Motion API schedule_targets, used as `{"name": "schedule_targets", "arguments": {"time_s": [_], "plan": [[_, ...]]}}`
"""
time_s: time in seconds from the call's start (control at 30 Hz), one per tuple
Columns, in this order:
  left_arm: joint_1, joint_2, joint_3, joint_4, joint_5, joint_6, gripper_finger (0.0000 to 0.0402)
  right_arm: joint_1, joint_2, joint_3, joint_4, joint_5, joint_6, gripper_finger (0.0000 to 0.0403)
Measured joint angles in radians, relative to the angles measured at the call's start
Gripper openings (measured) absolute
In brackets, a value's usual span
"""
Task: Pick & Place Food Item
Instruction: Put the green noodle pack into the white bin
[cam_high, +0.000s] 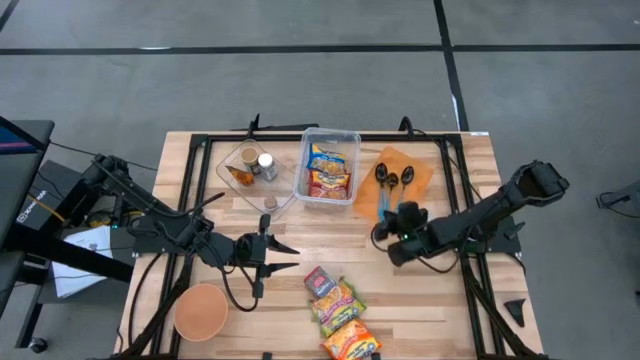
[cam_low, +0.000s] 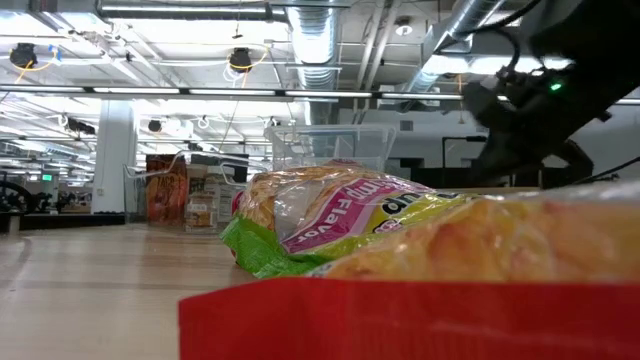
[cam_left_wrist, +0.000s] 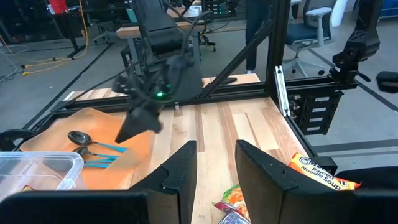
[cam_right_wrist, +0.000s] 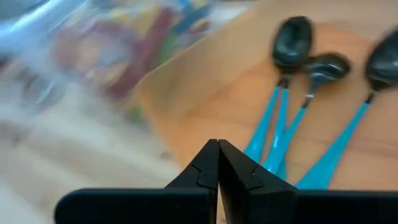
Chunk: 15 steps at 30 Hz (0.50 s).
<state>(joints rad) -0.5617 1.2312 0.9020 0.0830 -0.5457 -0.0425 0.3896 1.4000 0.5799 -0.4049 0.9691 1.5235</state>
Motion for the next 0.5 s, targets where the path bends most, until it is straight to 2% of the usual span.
{"name": "schedule_targets", "arguments": {"time_s": [0.2, 0.5], "plan": [[0.000, 0.000, 0.000, 0.000, 0.000, 0.000, 0.0103, 0.163, -0.064, -0.001, 0.055, 0.012, -0.175, 0.0000], [0.000, 0.000, 0.000, -0.001, 0.000, 0.000, 0.0103, 0.402, -0.081, -0.001, 0.386, 0.032, -0.625, 0.0000]]}}
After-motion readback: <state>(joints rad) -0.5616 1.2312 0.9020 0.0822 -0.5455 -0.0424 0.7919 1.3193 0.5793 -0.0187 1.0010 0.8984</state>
